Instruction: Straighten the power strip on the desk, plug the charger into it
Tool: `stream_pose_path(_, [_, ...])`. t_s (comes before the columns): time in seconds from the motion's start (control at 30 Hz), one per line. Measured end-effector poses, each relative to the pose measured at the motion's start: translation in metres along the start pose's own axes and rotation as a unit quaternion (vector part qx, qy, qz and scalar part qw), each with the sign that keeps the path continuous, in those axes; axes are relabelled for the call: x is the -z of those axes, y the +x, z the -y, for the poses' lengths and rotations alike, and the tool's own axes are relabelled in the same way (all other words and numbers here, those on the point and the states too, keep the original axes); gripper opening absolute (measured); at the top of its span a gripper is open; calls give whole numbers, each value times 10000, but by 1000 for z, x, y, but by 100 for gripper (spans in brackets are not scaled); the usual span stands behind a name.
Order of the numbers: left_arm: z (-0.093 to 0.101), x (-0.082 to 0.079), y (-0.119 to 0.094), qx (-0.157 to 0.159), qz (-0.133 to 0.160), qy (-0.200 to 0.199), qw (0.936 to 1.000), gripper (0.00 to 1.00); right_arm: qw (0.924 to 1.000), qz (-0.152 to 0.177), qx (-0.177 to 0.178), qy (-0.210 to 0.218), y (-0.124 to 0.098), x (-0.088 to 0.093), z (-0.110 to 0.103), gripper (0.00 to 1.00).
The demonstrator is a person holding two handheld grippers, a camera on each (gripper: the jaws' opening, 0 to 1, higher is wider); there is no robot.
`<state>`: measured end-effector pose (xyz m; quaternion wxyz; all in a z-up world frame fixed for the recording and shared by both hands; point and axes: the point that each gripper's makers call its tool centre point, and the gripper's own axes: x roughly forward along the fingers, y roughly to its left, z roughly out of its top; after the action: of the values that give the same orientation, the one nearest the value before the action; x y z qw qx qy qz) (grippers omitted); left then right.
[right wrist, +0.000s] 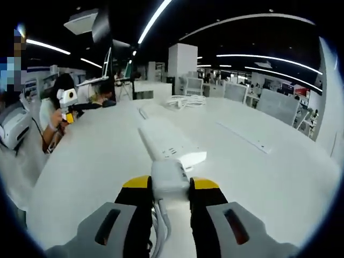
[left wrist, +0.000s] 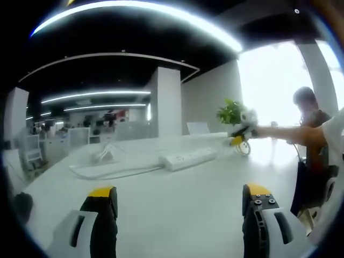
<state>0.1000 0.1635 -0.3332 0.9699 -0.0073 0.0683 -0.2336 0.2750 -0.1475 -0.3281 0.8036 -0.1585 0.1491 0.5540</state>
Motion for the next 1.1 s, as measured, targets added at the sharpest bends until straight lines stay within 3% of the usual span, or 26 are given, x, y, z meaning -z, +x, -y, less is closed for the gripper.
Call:
stream_pose_path(0.53, [1, 0, -2, 36, 28, -24, 10000, 99, 9981, -456, 101, -403, -3, -26, -3, 24])
stream_pose_path(0.9, [0, 0, -5, 43, 31, -11, 10000, 99, 9922, -1018, 155, -707, 4, -26, -6, 24])
stream_pose_path(1.1, [-1, 2, -7, 16, 24, -29, 10000, 99, 9901, -1112, 183, -835, 6, -32, -6, 24])
